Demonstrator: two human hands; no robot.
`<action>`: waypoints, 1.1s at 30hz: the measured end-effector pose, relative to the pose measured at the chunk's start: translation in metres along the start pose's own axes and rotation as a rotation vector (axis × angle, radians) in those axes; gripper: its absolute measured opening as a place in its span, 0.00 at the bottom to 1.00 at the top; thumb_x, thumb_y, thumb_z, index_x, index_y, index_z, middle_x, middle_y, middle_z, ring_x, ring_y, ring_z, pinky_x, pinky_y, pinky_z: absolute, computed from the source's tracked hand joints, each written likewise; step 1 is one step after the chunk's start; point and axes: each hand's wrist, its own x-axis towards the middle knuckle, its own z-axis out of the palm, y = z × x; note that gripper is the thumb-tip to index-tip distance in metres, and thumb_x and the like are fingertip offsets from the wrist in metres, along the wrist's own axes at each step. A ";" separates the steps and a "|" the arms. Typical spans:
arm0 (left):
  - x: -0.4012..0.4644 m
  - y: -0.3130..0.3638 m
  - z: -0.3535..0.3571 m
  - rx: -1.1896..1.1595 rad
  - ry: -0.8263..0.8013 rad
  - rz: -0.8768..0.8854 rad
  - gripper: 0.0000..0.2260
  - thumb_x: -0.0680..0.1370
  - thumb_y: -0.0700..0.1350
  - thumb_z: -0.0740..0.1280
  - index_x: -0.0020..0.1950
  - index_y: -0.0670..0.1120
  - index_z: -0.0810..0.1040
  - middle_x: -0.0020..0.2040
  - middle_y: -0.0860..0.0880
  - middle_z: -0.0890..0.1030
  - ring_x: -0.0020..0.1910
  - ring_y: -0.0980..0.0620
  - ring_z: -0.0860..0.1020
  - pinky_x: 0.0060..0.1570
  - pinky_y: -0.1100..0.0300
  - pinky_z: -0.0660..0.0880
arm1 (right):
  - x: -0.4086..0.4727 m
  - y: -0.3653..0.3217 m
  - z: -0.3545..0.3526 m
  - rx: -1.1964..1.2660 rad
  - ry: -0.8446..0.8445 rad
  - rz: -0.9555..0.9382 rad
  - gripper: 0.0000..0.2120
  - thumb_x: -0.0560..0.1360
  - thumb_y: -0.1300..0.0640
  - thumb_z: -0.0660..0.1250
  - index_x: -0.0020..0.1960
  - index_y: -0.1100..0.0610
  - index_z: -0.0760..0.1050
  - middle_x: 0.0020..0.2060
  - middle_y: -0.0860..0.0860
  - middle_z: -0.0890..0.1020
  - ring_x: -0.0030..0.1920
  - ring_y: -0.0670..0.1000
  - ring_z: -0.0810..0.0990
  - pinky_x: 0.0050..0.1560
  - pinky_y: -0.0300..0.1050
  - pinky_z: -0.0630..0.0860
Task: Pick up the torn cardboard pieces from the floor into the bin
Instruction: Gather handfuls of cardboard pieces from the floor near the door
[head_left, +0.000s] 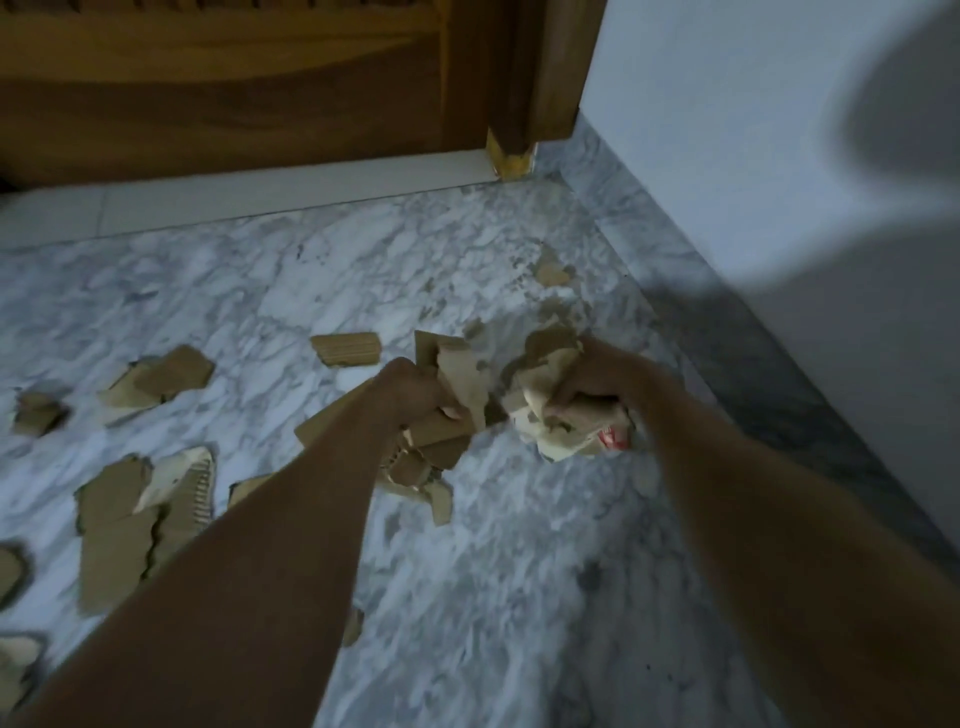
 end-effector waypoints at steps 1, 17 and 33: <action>0.000 -0.004 -0.013 -0.057 0.036 -0.019 0.21 0.67 0.46 0.82 0.52 0.38 0.81 0.51 0.42 0.83 0.50 0.41 0.82 0.53 0.47 0.81 | 0.007 0.001 0.011 -0.043 -0.011 0.037 0.51 0.41 0.53 0.84 0.64 0.56 0.77 0.55 0.54 0.84 0.52 0.56 0.83 0.50 0.50 0.82; -0.011 -0.057 -0.026 0.332 0.256 -0.077 0.26 0.69 0.58 0.74 0.60 0.46 0.75 0.57 0.44 0.77 0.59 0.42 0.76 0.62 0.47 0.74 | -0.004 -0.004 0.050 -0.087 0.226 0.239 0.51 0.57 0.60 0.83 0.75 0.61 0.62 0.68 0.58 0.74 0.68 0.60 0.74 0.60 0.49 0.73; -0.049 -0.086 -0.057 -0.528 0.175 -0.015 0.22 0.70 0.46 0.80 0.61 0.43 0.81 0.57 0.44 0.84 0.53 0.43 0.83 0.58 0.43 0.80 | -0.040 -0.001 0.061 0.252 0.270 0.123 0.44 0.47 0.59 0.84 0.63 0.58 0.76 0.56 0.55 0.82 0.59 0.58 0.80 0.57 0.52 0.79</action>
